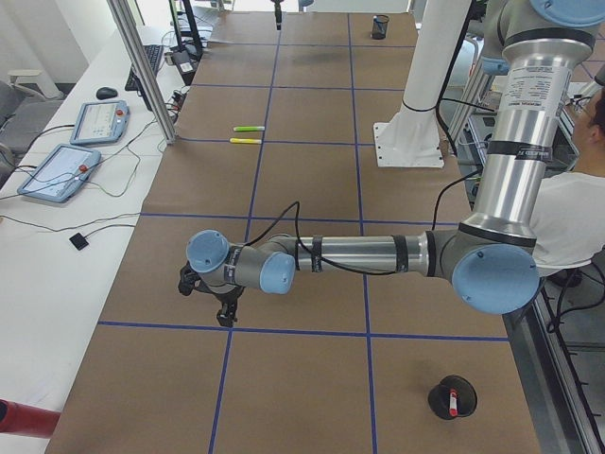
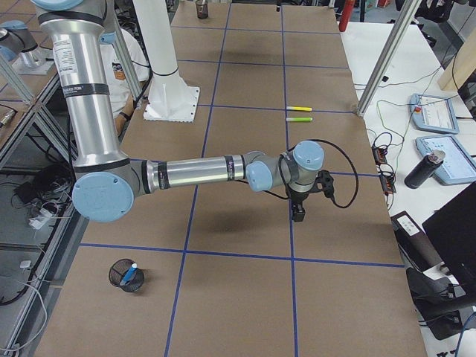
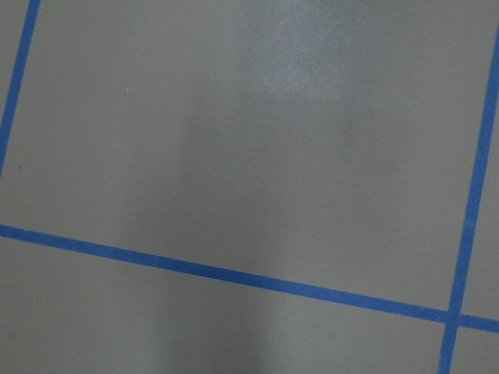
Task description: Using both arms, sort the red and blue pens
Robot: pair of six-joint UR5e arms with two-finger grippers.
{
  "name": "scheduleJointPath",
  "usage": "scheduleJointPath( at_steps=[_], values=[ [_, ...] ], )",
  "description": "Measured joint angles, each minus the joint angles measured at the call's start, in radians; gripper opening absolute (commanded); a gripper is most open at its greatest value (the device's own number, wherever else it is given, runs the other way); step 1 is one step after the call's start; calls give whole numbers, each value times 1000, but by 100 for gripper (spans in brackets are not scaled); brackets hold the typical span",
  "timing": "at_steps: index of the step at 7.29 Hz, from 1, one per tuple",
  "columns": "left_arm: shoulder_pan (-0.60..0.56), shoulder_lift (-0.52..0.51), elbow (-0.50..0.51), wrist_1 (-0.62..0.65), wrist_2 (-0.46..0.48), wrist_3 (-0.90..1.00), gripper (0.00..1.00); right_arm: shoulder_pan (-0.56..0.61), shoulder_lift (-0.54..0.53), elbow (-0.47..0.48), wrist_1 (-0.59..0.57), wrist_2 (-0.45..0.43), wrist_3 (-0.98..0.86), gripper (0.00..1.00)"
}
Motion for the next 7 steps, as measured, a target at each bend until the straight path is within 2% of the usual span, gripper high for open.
scheduleJointPath(
  at_steps=[2, 7],
  values=[
    [-4, 63, -65, -1, 7, 4, 100, 9, -39, 47, -27, -1, 0, 100],
    [-22, 76, -68, 8, 14, 108, 100, 21, -72, 89, -34, -3, -2, 100]
  ],
)
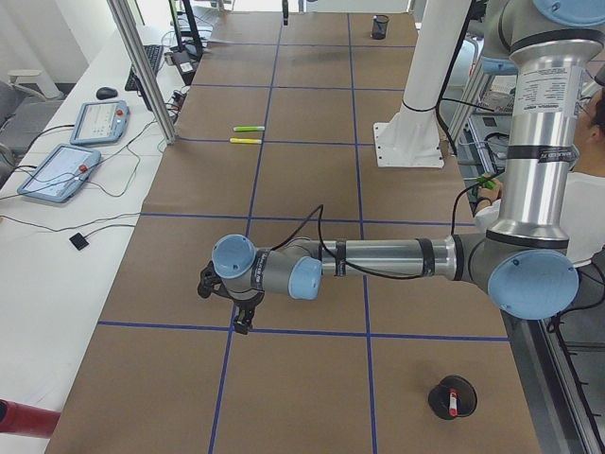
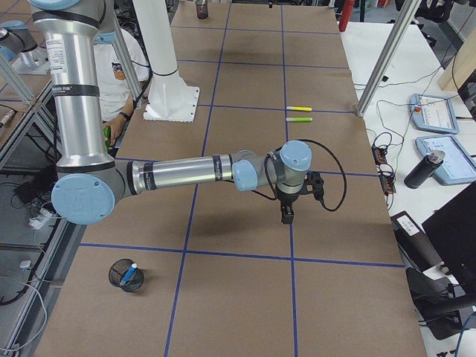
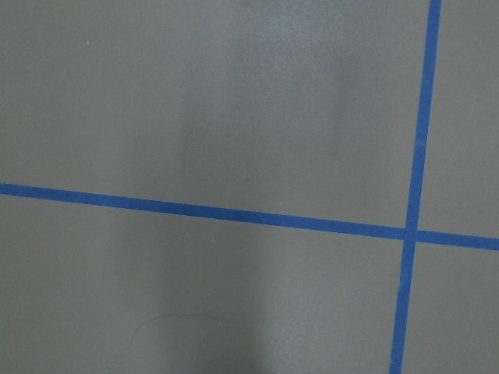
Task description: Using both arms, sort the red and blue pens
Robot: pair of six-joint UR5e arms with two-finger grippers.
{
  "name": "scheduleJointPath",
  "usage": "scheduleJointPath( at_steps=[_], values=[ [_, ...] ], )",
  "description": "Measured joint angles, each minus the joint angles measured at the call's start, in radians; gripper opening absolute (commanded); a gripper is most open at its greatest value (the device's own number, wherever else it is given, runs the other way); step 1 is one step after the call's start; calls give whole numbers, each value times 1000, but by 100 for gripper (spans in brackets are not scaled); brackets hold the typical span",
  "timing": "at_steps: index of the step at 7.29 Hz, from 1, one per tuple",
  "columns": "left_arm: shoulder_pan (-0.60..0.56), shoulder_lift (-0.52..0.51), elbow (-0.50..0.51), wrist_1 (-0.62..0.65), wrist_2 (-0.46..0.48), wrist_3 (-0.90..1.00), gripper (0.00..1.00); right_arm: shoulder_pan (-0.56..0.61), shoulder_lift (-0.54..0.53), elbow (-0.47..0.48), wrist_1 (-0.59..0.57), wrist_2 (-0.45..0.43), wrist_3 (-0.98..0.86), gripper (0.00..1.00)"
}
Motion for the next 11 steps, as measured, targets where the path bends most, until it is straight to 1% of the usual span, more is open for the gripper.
scheduleJointPath(
  at_steps=[1, 3, 5, 7, 11],
  values=[
    [0, -4, 0, 8, -1, -9, 100, 0, -2, 3, 0, -1, 0, 100],
    [-1, -30, -9, 81, -3, -29, 100, 0, -4, 4, -1, -5, -1, 100],
    [-1, -39, -30, 118, 0, -14, 100, 8, -2, 4, -35, -8, -41, 100],
    [-10, -39, -36, 124, 6, 17, 100, 24, 2, 5, -92, -12, -105, 100],
    [-18, -29, -68, 120, 8, 17, 100, 29, 3, 23, -108, -16, -118, 100]
  ],
)
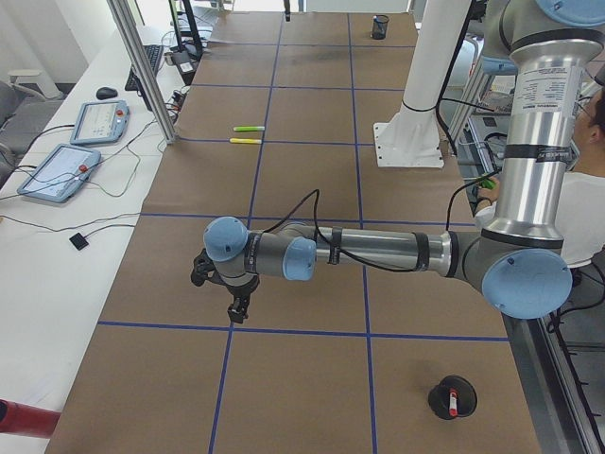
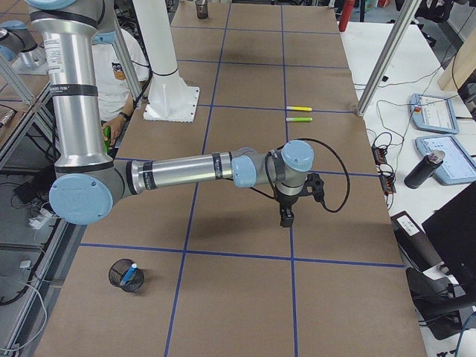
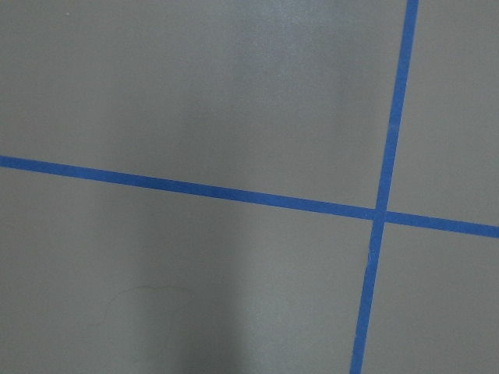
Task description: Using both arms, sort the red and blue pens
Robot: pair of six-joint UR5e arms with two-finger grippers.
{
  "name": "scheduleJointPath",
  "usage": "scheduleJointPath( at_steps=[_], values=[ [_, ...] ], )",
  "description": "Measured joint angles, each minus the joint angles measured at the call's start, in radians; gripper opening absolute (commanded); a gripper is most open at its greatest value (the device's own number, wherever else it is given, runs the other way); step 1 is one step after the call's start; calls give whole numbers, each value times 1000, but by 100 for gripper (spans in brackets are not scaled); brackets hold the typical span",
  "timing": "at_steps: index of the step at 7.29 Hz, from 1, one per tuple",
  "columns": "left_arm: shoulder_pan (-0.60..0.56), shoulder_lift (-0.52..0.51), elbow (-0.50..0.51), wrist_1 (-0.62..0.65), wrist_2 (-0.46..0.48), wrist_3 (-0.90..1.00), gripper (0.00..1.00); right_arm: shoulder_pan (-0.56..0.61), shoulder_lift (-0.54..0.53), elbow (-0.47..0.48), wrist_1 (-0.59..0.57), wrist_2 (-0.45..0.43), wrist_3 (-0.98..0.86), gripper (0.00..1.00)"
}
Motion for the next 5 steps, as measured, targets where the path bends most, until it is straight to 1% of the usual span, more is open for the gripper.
scheduleJointPath(
  at_steps=[5],
  values=[
    [-4, 2, -27, -6, -2, 0, 100, 9, -3, 10, -5, -10, 0, 100]
  ],
)
